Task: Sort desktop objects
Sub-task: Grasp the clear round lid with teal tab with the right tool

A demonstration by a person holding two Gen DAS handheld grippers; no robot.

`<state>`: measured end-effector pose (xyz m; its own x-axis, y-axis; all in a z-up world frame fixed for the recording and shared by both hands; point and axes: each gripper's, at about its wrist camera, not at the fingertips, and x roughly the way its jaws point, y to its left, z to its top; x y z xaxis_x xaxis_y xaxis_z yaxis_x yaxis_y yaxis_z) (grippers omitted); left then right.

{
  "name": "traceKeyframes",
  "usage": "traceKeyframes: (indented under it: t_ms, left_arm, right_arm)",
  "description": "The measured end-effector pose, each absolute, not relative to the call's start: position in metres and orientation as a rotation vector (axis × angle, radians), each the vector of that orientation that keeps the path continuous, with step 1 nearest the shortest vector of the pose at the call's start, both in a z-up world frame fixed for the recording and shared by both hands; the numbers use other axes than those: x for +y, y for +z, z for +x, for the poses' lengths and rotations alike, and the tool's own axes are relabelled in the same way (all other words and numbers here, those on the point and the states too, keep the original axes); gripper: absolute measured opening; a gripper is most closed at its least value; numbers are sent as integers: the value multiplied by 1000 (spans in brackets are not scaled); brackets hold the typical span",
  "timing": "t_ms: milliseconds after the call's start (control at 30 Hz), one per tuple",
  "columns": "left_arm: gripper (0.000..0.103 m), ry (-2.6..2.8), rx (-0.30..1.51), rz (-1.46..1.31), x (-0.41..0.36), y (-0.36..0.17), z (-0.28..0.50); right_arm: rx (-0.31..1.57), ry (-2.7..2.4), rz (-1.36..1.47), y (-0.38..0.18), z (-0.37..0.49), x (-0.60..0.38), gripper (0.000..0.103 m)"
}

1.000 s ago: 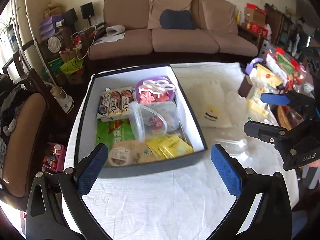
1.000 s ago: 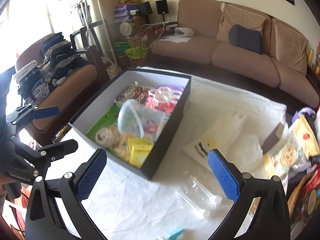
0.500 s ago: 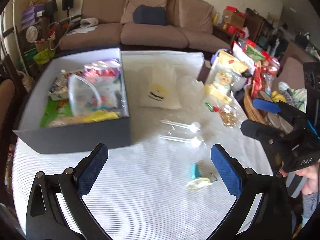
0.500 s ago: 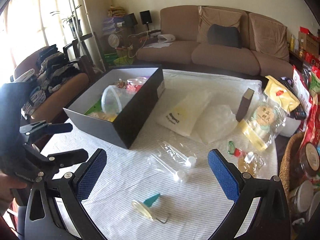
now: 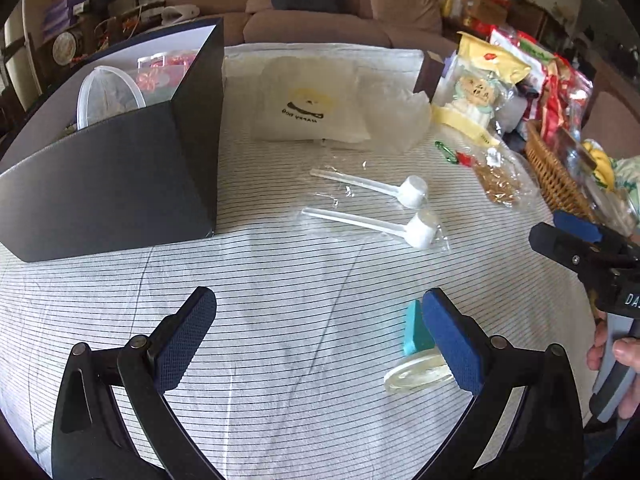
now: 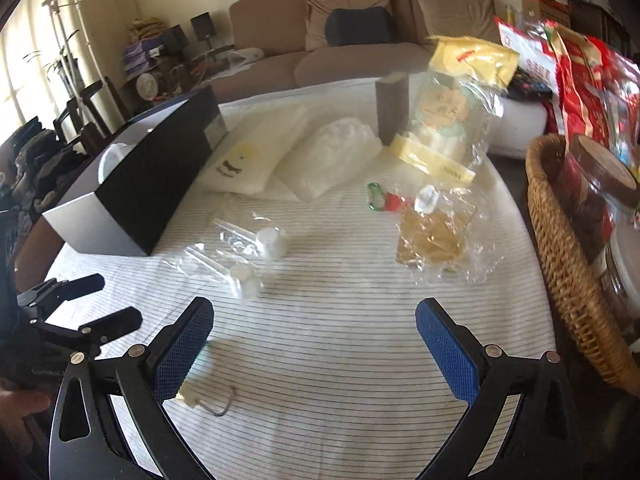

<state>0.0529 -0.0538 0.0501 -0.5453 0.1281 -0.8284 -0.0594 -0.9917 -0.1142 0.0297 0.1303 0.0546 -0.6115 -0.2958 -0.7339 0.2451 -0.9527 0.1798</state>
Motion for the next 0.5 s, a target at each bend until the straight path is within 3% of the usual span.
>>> traceKeyframes:
  t_ms: [167, 333, 400, 467, 500]
  left_arm:
    - [103, 2645, -153, -1476, -71, 42, 55]
    - [103, 2656, -176, -1446, -85, 53, 65]
    - [103, 2654, -178, -1446, -88, 54, 67]
    - [103, 2648, -169, -1453, -87, 54, 67]
    - [103, 2647, -161, -1455, -87, 53, 68]
  right_arm:
    - [-149, -2433, 1180, 44, 39, 129, 103]
    - [-19, -2216, 1069, 49, 67, 86, 101]
    - [39, -2162, 1091, 42, 71, 66, 84]
    - [91, -2119, 1131, 31, 72, 49, 35]
    - [127, -2110, 1150, 25, 73, 42, 28]
